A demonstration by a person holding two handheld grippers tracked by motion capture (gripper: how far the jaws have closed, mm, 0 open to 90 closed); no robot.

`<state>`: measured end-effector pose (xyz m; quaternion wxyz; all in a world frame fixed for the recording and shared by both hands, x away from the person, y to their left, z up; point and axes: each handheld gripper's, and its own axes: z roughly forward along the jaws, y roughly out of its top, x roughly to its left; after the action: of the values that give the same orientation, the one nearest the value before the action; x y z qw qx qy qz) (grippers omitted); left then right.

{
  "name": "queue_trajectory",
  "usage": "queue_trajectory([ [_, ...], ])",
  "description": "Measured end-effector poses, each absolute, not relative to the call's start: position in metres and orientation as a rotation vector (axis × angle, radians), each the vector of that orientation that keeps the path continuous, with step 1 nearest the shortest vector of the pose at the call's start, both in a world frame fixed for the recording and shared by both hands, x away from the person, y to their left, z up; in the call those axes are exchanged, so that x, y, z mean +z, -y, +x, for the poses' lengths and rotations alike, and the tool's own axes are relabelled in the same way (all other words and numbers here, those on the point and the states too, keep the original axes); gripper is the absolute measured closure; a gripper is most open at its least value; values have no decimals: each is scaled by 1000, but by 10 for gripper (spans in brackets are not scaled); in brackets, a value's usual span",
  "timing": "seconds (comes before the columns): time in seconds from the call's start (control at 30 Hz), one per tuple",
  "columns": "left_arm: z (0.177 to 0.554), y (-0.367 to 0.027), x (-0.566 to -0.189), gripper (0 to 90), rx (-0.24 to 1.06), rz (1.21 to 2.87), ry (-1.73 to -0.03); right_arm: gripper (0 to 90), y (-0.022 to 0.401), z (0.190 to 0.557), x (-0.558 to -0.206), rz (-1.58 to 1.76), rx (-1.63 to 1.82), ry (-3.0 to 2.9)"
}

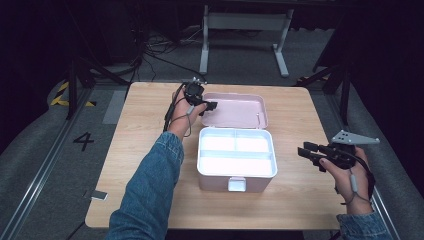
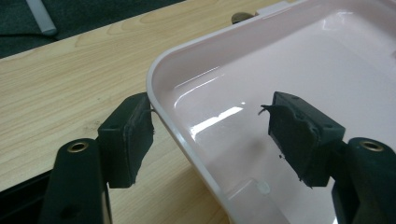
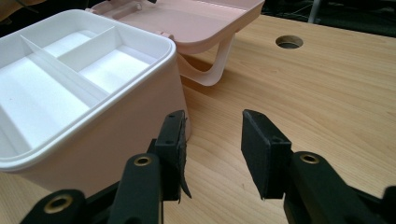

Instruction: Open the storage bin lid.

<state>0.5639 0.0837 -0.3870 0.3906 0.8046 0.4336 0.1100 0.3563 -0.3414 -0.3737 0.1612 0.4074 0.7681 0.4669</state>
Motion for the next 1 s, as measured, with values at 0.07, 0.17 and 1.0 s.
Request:
queue_trajectory([
  [0.07, 562, -87, -386, 351, 284, 2034, -1096, 610, 340, 359, -373, 1154, 1336, -2196],
  [0.17, 557, -92, -381, 335, 300, 2023, -1094, 608, 338, 362, -372, 1143, 1340, -2203],
  [1.0, 441, -132, -293, 314, 403, 1949, -837, 587, 307, 397, -363, 1055, 1379, -2265],
])
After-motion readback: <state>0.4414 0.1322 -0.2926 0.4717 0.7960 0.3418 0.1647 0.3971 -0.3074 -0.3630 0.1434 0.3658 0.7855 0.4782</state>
